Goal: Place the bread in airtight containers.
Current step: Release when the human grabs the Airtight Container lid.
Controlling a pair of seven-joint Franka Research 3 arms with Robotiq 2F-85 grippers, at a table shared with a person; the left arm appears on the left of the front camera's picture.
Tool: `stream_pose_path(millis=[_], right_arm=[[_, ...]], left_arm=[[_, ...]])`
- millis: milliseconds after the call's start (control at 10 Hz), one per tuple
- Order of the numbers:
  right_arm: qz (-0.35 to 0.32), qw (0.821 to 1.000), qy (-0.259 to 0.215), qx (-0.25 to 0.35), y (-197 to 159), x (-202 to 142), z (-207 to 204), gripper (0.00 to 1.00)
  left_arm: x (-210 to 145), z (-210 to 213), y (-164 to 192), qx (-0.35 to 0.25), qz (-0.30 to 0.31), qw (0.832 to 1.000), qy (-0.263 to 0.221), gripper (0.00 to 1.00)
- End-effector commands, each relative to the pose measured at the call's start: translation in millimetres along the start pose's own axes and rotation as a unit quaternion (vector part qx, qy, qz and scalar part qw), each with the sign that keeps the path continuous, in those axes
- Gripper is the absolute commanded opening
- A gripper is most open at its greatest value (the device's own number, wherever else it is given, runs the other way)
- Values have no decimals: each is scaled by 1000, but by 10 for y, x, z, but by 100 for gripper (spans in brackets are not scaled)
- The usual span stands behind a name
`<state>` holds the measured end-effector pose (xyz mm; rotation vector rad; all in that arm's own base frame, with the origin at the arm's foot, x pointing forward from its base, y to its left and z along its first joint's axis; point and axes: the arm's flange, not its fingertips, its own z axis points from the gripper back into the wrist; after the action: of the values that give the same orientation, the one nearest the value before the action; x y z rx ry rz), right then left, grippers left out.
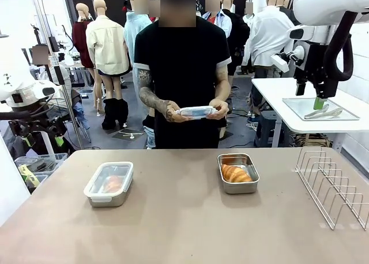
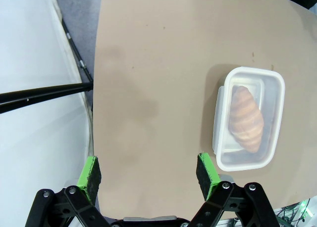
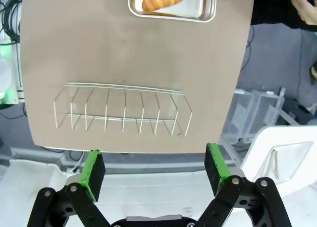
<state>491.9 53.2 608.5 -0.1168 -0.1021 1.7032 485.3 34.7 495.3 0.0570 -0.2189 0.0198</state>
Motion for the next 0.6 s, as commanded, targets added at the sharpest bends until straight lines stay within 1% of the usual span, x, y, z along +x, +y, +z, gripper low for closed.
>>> stream_pose_path(millis=[0,500], right_arm=[[-5,1000,-10,6,-21,49,27,100],[-5,1000,-10,6,-21,49,27,100]], left_arm=[[-10,8,5,-1,-3,1000,-1,100],[-10,8,5,-1,-3,1000,-1,100]])
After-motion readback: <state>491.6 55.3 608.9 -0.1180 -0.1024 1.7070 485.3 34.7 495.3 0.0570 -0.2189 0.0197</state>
